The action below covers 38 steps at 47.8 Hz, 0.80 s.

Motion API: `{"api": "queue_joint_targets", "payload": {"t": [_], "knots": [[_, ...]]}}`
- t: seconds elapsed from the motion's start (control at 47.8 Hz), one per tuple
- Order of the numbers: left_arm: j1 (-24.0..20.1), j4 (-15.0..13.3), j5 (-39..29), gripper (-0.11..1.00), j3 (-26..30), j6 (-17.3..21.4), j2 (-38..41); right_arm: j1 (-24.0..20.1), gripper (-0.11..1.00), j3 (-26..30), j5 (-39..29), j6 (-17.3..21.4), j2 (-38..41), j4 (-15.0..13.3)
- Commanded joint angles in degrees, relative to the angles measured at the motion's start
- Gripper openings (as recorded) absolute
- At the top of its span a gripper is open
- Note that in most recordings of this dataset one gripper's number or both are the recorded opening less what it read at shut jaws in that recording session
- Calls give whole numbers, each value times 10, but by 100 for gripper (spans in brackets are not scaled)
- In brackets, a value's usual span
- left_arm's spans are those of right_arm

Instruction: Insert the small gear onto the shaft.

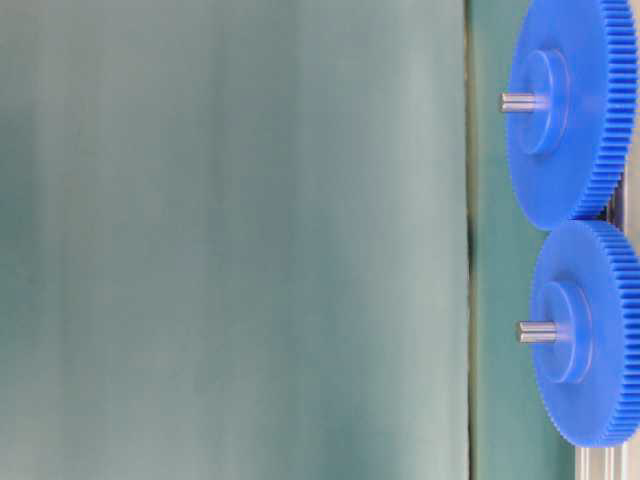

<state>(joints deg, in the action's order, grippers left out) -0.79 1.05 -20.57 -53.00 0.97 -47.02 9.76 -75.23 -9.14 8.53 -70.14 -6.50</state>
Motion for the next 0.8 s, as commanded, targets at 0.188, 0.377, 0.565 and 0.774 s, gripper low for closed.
{"api": "queue_joint_targets", "payload": {"t": [0.188,0.377,0.565,0.774], "knots": [[2,2,5,89,7,-1,0,3,17,5,-4,-2,4,-2],[2,2,6,89,6,-2,2,3,17,4,-4,4,4,-1],[2,2,19,89,1,-2,2,3,17,4,-5,13,4,-1],[2,2,34,89,-6,-24,2,3,17,4,-6,13,6,-1]]}}
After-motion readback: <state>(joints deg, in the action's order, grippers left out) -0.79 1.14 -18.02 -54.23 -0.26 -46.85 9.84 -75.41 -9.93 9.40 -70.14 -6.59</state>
